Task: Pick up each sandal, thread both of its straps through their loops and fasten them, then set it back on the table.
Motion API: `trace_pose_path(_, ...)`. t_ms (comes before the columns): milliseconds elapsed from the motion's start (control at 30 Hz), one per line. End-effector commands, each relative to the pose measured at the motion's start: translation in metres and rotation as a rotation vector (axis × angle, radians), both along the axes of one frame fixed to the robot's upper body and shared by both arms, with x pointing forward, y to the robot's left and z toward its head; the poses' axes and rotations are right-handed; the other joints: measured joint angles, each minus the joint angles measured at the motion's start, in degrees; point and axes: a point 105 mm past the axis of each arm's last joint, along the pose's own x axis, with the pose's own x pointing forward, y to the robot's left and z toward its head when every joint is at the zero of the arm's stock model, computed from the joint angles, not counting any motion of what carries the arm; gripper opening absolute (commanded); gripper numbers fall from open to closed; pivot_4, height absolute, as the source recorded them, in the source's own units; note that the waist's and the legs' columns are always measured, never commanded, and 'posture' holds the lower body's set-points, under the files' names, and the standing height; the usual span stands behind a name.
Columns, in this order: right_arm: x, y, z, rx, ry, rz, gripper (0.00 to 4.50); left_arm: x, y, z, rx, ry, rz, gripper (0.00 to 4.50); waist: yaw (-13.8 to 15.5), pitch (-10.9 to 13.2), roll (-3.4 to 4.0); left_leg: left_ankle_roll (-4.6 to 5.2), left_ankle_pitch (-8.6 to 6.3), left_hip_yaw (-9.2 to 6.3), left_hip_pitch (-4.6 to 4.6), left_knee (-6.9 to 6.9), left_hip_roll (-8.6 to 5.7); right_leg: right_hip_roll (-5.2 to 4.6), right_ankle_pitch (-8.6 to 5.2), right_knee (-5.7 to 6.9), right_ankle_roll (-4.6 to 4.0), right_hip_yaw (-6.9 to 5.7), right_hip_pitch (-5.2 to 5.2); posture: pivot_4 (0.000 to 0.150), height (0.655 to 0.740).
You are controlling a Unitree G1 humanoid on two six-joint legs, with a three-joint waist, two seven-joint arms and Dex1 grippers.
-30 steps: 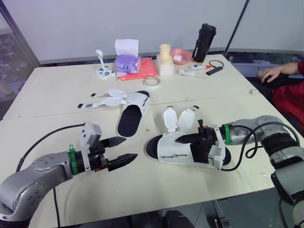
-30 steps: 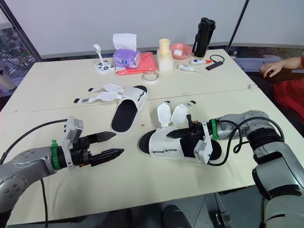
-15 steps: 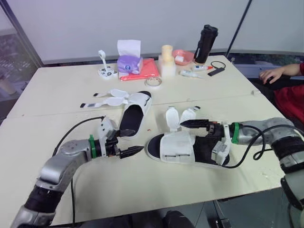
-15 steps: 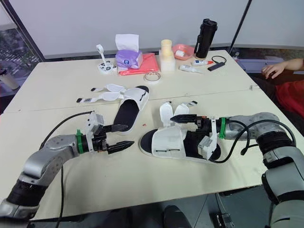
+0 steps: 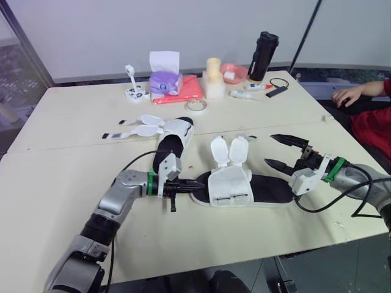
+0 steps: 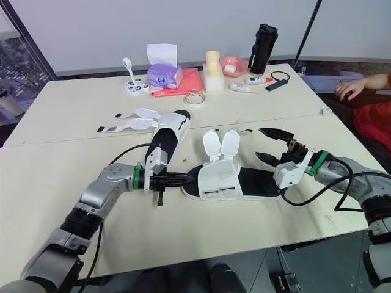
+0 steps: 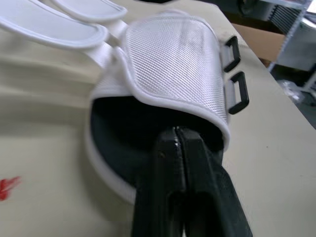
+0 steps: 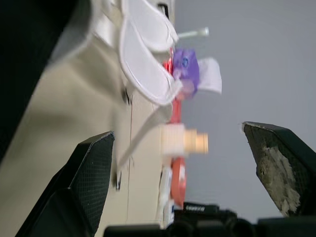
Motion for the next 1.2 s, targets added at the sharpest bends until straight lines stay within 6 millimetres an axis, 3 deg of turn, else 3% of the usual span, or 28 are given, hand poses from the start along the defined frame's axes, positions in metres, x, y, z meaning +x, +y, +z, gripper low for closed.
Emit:
trace_pose_path(33, 0.015, -0.004, 0.018, 0.140, 0.036, -0.084, 4.50, 0.000, -0.010, -0.004, 0.056, -0.063, -0.025, 0.10, 0.0, 0.0, 0.00, 0.02, -0.01, 0.00, 0.02, 0.00, 0.00, 0.00, 0.00, -0.01, 0.01, 0.00, 0.04, 0.150, 0.7400)
trace_pose_path(133, 0.033, 0.005, 0.008, 0.218, 0.192, -0.139, 4.50, -0.008, -0.014, -0.023, 0.176, -0.131, -0.069, 0.10, -0.2, 0.0, 0.00, -0.01, 0.01, 0.00, 0.18, 0.00, 0.01, 0.01, 0.02, -0.08, 0.04, 0.00, 0.28, 0.150, 0.7400)
trace_pose_path(300, 0.061, 0.018, -0.004, 0.338, 0.347, -0.219, 4.50, -0.016, -0.024, -0.025, 0.171, -0.136, -0.085, 0.10, 0.2, 0.0, 0.01, 0.13, -0.07, -0.02, 0.80, -0.10, 0.04, -0.04, 0.02, -0.23, 0.05, -0.01, 0.90, 0.150, 0.7400)
trace_pose_path(567, 0.098, 0.030, -0.007, 0.359, 0.319, -0.369, 4.50, -0.016, -0.028, -0.022, 0.143, -0.135, -0.059, 0.10, 1.0, 0.0, 0.02, 0.13, -0.07, -0.04, 0.77, -0.08, 0.06, -0.12, 0.03, -0.23, 0.07, -0.05, 0.85, 0.150, 0.7400)
trace_pose_path(667, 0.106, 0.030, -0.005, 0.400, 0.279, -0.419, 3.60, -0.015, -0.029, -0.021, 0.135, -0.141, -0.048, 0.02, 1.1, 0.0, 0.02, 0.12, -0.07, -0.04, 0.77, -0.09, 0.06, -0.10, 0.03, -0.23, 0.07, -0.05, 0.84, 0.150, 0.7400)
trace_pose_path(900, 0.108, 0.044, -0.003, 0.404, 0.261, -0.372, 0.05, -0.015, -0.026, -0.021, 0.117, -0.129, -0.018, 0.02, 1.4, 0.0, 0.02, 0.12, -0.07, -0.03, 0.73, -0.10, 0.05, -0.11, 0.03, -0.23, 0.07, -0.05, 0.79, 0.150, 0.7400)
trace_pose_path(1067, 0.103, 0.047, 0.017, 0.326, 0.109, -0.300, 0.05, -0.012, -0.024, -0.019, 0.107, -0.127, 0.013, 0.02, 1.4, 0.0, 0.02, 0.13, -0.07, -0.03, 0.73, -0.11, 0.05, -0.10, 0.03, -0.23, 0.07, -0.05, 0.78, 0.150, 0.7400)
trace_pose_path(1200, 0.074, 0.074, 0.056, 0.072, -0.335, -0.016, 0.05, -0.011, -0.023, -0.019, 0.097, -0.119, 0.028, 0.02, 1.5, 0.0, 0.05, 0.13, -0.07, -0.13, 0.65, -0.13, 0.04, -0.15, 0.02, -0.19, 0.08, 0.05, 0.59, 0.150, 0.7400)
